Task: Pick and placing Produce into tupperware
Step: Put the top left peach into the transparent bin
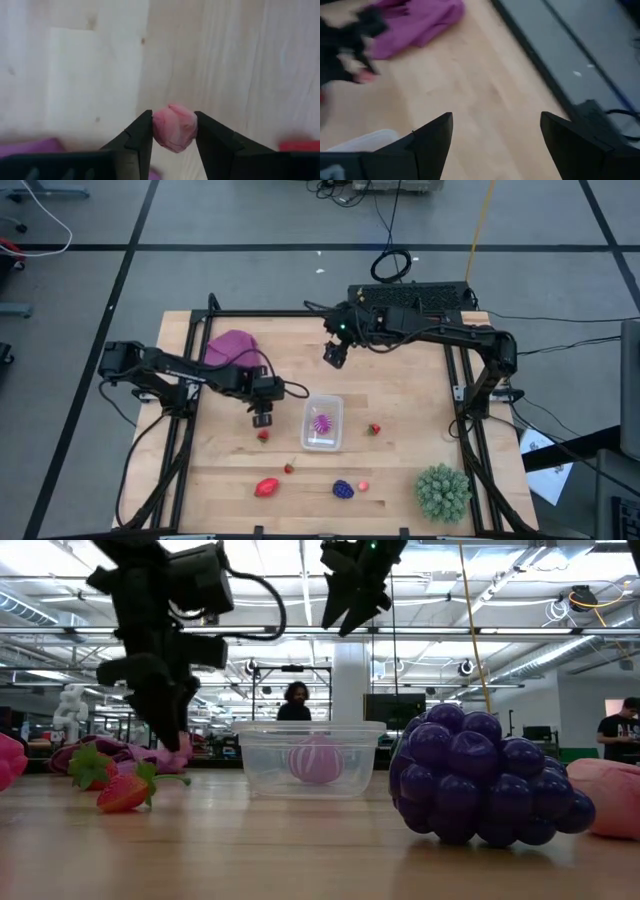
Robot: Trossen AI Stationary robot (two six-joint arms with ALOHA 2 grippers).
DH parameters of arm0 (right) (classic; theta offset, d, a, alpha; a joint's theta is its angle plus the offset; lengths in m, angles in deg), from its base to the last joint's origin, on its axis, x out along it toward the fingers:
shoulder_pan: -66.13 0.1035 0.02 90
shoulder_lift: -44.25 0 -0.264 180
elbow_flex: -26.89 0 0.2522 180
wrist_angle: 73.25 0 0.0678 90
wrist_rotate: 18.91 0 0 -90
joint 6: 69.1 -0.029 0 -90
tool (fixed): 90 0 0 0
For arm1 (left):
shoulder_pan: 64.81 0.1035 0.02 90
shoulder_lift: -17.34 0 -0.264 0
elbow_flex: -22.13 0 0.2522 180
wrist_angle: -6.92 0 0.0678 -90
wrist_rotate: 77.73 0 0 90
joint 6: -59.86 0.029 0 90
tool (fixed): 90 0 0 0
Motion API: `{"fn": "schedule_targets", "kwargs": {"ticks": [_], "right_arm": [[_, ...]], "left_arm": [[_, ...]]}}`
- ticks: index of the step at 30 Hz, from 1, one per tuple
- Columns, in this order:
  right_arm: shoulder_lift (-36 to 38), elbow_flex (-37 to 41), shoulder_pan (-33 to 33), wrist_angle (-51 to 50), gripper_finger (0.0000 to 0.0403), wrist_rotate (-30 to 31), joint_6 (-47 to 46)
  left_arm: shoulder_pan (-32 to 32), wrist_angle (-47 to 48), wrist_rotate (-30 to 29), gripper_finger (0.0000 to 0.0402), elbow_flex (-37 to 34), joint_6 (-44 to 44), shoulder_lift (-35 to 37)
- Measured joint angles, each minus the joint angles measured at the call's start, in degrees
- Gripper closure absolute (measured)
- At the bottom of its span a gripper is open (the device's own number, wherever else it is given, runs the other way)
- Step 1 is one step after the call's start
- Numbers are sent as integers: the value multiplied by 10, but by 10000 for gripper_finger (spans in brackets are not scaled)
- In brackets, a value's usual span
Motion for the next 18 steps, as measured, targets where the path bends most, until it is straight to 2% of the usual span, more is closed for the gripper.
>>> {"fn": "schedule_targets", "kwargs": {"ticks": [4,18], "right_arm": [[0,0,-27,-21,110,29,4],[0,0,-143,-50,110,30,3]], "left_arm": [[-7,43,-17,273,40,6,0],[-51,74,-29,273,139,18,0]]}}
